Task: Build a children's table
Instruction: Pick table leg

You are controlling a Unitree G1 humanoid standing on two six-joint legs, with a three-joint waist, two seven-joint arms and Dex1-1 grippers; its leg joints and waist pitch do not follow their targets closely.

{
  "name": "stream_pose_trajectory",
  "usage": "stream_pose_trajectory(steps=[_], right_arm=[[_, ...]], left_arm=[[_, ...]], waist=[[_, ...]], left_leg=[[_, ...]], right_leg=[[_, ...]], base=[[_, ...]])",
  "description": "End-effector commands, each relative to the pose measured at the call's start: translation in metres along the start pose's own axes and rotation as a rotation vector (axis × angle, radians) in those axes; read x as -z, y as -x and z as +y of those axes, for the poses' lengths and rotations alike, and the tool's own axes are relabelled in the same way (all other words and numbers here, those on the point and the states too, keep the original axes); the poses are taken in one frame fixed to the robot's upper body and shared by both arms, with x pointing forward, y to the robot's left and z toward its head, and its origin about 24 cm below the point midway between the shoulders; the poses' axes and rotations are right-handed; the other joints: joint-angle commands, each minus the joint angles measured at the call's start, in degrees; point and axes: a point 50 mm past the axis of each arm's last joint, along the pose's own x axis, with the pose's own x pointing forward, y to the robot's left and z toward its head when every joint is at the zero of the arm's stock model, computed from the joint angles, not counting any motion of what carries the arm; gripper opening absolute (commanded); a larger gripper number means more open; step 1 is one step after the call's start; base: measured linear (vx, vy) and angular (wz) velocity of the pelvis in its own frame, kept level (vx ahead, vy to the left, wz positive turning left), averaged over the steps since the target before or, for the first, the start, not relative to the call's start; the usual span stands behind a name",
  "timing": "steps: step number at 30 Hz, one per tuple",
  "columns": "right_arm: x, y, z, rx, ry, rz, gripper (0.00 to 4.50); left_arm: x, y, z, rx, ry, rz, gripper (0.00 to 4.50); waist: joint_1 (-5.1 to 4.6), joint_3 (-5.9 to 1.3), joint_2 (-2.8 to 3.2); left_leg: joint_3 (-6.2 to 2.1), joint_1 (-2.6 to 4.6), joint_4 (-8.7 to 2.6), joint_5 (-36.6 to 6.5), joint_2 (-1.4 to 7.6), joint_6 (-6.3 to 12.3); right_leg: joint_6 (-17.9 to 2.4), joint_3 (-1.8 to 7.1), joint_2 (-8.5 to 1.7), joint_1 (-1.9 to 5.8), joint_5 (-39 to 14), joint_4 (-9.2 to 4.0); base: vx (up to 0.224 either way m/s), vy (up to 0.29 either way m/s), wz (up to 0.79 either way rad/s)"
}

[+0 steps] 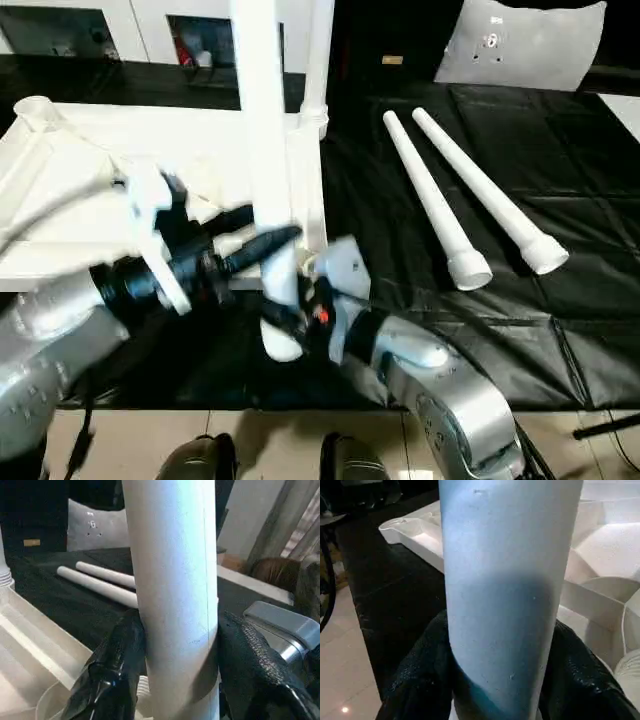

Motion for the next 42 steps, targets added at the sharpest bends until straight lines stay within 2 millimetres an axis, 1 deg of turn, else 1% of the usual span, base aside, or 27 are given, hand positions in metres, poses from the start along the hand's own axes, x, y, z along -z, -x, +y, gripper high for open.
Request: stream_pose_trajectory(steps=[1, 2, 3, 4, 5, 6, 8, 10, 12, 15, 18, 19, 21, 22, 25, 26, 27, 28, 29, 30, 32, 34, 36, 39, 40, 41, 42], right_arm=[[-0.004, 0.005, -0.006, 0.011, 0.047, -0.045, 1.88], [-0.002, 0.005, -0.007, 0.013, 0.049, -0.040, 1.88], [-0.001, 0.006, -0.008, 0.015, 0.051, -0.035, 1.88], [-0.001, 0.006, -0.008, 0.015, 0.051, -0.035, 1.88], [0.002, 0.007, -0.010, 0.024, 0.048, -0.029, 1.88], [0.002, 0.007, -0.010, 0.025, 0.048, -0.029, 1.88], [0.007, 0.008, -0.014, 0.038, 0.043, -0.019, 1.88], [0.010, 0.009, -0.016, 0.042, 0.046, -0.010, 1.88], [0.011, 0.009, -0.016, 0.044, 0.050, -0.013, 1.88], [0.006, 0.010, -0.015, 0.040, 0.058, -0.030, 1.88], [0.003, 0.010, -0.015, 0.030, 0.066, -0.041, 1.88], [0.001, 0.010, -0.015, 0.021, 0.067, -0.048, 1.88], [-0.003, 0.009, -0.013, 0.000, 0.066, -0.063, 1.88], [-0.005, 0.009, -0.012, -0.015, 0.062, -0.070, 1.88], [-0.014, 0.013, -0.007, -0.102, 0.021, -0.097, 1.88], [-0.015, 0.015, -0.005, -0.129, 0.013, -0.094, 1.88], [-0.015, 0.018, -0.004, -0.168, 0.021, -0.076, 1.88], [-0.015, 0.018, -0.004, -0.169, 0.021, -0.075, 1.88], [-0.012, 0.022, -0.005, -0.192, 0.031, -0.052, 1.88], [-0.012, 0.022, -0.005, -0.192, 0.031, -0.052, 1.88], [-0.007, 0.027, -0.008, -0.215, 0.038, -0.013, 1.88], [-0.006, 0.029, -0.009, -0.220, 0.038, -0.001, 1.88], [-0.004, 0.034, -0.013, -0.221, 0.031, 0.020, 1.88], [-0.003, 0.036, -0.017, -0.201, 0.028, 0.026, 1.88], [-0.002, 0.036, -0.019, -0.194, 0.029, 0.028, 1.88], [-0.003, 0.037, -0.021, -0.183, 0.025, 0.018, 1.88], [-0.003, 0.037, -0.021, -0.182, 0.025, 0.016, 1.88]], left_arm=[[0.029, 0.007, 0.010, -0.035, 0.052, 0.103, 2.82], [0.033, 0.008, 0.010, -0.032, 0.053, 0.111, 2.82], [0.037, 0.009, 0.011, -0.035, 0.058, 0.116, 2.82], [0.037, 0.009, 0.011, -0.035, 0.058, 0.116, 2.82], [0.042, 0.011, 0.013, -0.032, 0.070, 0.116, 2.82], [0.042, 0.011, 0.013, -0.032, 0.072, 0.114, 2.82], [0.046, 0.013, 0.012, -0.013, 0.105, 0.089, 2.82], [0.051, 0.015, 0.012, -0.002, 0.106, 0.093, 2.82], [0.056, 0.016, 0.012, 0.000, 0.089, 0.113, 2.82], [0.054, 0.017, 0.011, 0.021, 0.091, 0.096, 2.82], [0.051, 0.017, 0.011, 0.039, 0.095, 0.076, 2.82], [0.050, 0.017, 0.011, 0.045, 0.098, 0.068, 2.82], [0.048, 0.017, 0.011, 0.057, 0.096, 0.061, 2.82], [0.046, 0.017, 0.010, 0.067, 0.091, 0.058, 2.82], [0.037, 0.021, 0.007, 0.117, 0.123, 0.015, 2.82], [0.036, 0.023, 0.006, 0.135, 0.134, 0.010, 2.82], [0.038, 0.025, 0.006, 0.155, 0.142, 0.022, 2.82], [0.038, 0.026, 0.006, 0.156, 0.142, 0.023, 2.82], [0.043, 0.028, 0.005, 0.173, 0.139, 0.052, 2.82], [0.043, 0.028, 0.005, 0.173, 0.139, 0.052, 2.82], [0.050, 0.029, 0.003, 0.207, 0.160, 0.072, 2.82], [0.053, 0.030, 0.003, 0.220, 0.167, 0.084, 2.82], [0.058, 0.031, 0.004, 0.229, 0.188, 0.105, 2.82], [0.060, 0.031, 0.007, 0.221, 0.206, 0.091, 2.82], [0.060, 0.031, 0.007, 0.222, 0.212, 0.083, 2.82], [0.059, 0.031, 0.007, 0.227, 0.224, 0.072, 2.82], [0.059, 0.031, 0.007, 0.227, 0.224, 0.071, 2.82]], waist=[[-0.26, -3.22, -0.06], [-0.28, -3.14, -0.07], [-0.19, -3.25, 0.03], [-0.21, -3.26, 0.02], [-0.20, -3.28, 0.07], [-0.15, -3.19, 0.01], [-0.15, -3.18, 0.03], [-0.14, -3.23, 0.01], [-0.09, -3.22, 0.17], [-0.10, -3.14, 0.28], [-0.13, -3.11, 0.24], [-0.12, -3.08, 0.36], [-0.12, -3.10, 0.28], [-0.10, -3.11, 0.39], [-0.06, -3.17, 0.30], [0.02, -3.25, 0.36], [0.06, -3.37, 0.25], [0.11, -3.35, 0.27], [0.08, -3.41, 0.22], [0.11, -3.38, 0.21], [0.21, -3.42, 0.33], [0.25, -3.53, 0.25], [0.27, -3.51, 0.24], [0.29, -3.48, 0.23], [0.27, -3.51, 0.43], [0.23, -3.51, 0.30], [0.26, -3.51, 0.31]], left_leg=[[-2.12, 1.75, -4.62, -21.4, 2.27, -2.23], [-2.14, 1.72, -4.78, -21.7, 2.35, -2.16], [-2.13, 1.88, -4.75, -21.8, 2.37, -2.16], [-2.10, 1.84, -4.80, -22.0, 2.44, -2.08], [-2.16, 1.88, -4.89, -22.0, 2.49, -2.11], [-2.02, 2.09, -4.79, -22.5, 2.44, -2.04], [-2.10, 1.83, -4.95, -22.1, 2.52, -1.98], [-2.10, 1.84, -4.97, -21.9, 2.58, -1.83], [-2.04, 2.01, -5.01, -22.3, 2.63, -1.75], [-2.12, 2.04, -5.11, -22.9, 2.68, -2.07], [-2.12, 2.11, -5.11, -23.3, 2.67, -2.27], [-2.14, 2.16, -5.11, -23.6, 2.66, -2.32], [-2.16, 2.15, -5.11, -23.6, 2.65, -2.35], [-2.22, 2.16, -5.13, -23.6, 2.66, -2.39], [-2.10, 2.08, -5.05, -22.4, 2.59, -1.89], [-2.05, 2.01, -5.01, -21.5, 2.63, -1.73], [-1.96, 1.93, -5.08, -20.6, 2.77, -1.54], [-1.94, 1.93, -5.08, -20.3, 2.76, -1.38], [-1.80, 1.87, -5.07, -19.6, 2.78, -1.14], [-1.75, 1.88, -5.05, -19.4, 2.78, -0.97], [-1.71, 1.89, -5.06, -18.6, 2.89, -0.77], [-1.65, 1.89, -5.02, -17.9, 2.90, -0.58], [-1.58, 1.90, -4.95, -17.9, 2.87, -0.36], [-1.59, 1.89, -4.89, -17.7, 2.85, -0.40], [-1.62, 1.93, -4.87, -17.9, 2.86, -0.47], [-1.61, 1.92, -4.86, -18.1, 2.85, -0.52], [-1.61, 1.94, -4.84, -18.2, 2.85, -0.54]], right_leg=[[0.0, 2.35, -3.72, 1.50, -33.2, -6.31], [0.2, 2.39, -3.80, 1.49, -33.7, -6.49], [0.2, 2.48, -3.82, 1.37, -33.3, -6.51], [0.0, 2.53, -3.88, 1.41, -32.8, -6.45], [-0.5, 2.50, -3.79, 1.45, -31.9, -6.28], [-0.6, 2.57, -3.80, 1.23, -32.3, -6.39], [-1.0, 2.58, -3.89, 1.50, -31.8, -6.27], [-1.2, 2.63, -3.94, 1.54, -31.3, -6.22], [-1.6, 2.68, -3.89, 1.44, -30.8, -6.20], [-2.0, 2.66, -3.89, 1.52, -30.9, -6.05], [-2.2, 2.66, -3.88, 1.47, -31.1, -6.07], [-2.1, 2.66, -3.92, 1.43, -31.5, -6.13], [-2.1, 2.67, -3.95, 1.46, -31.7, -6.14], [-2.1, 2.65, -3.93, 1.48, -31.5, -6.05], [-3.0, 2.70, -3.81, 1.65, -29.1, -5.73], [-3.4, 2.73, -3.83, 1.82, -27.9, -5.60], [-3.8, 2.77, -3.75, 1.91, -26.1, -5.49], [-4.0, 2.78, -3.74, 1.95, -25.5, -5.45], [-4.5, 2.84, -3.68, 2.00, -24.3, -5.29], [-4.6, 2.88, -3.72, 2.00, -24.2, -5.34], [-5.4, 2.92, -3.82, 2.14, -23.3, -5.24], [-5.9, 2.95, -3.84, 2.27, -22.3, -5.08], [-6.2, 2.96, -3.84, 2.27, -22.3, -5.08], [-6.5, 2.94, -3.92, 2.33, -23.4, -5.10], [-6.6, 2.94, -3.90, 2.30, -23.5, -5.09], [-6.6, 2.91, -3.90, 2.31, -23.8, -5.17], [-6.6, 2.93, -3.94, 2.31, -24.0, -5.19]], base=[[0.000, 0.000, 0.00], [0.000, 0.000, 0.00], [0.000, 0.000, 0.00], [0.000, 0.000, 0.00], [0.000, 0.000, 0.00], [0.000, 0.000, 0.00], [0.000, 0.000, 0.00], [0.000, 0.000, 0.00], [0.000, 0.000, 0.00], [0.000, 0.000, 0.00], [0.000, 0.000, 0.00], [0.000, 0.000, 0.00], [0.000, 0.000, 0.00], [0.000, 0.000, 0.00], [0.000, 0.000, 0.00], [0.000, 0.000, 0.00], [0.000, 0.000, 0.00], [0.000, 0.000, 0.00], [0.000, 0.000, 0.00], [0.000, 0.000, 0.00], [0.000, 0.000, 0.00], [0.000, 0.000, 0.00], [0.000, 0.000, 0.00], [0.000, 0.000, 0.00], [0.000, 0.000, 0.00], [0.000, 0.000, 0.00], [0.000, 0.000, 0.00]])
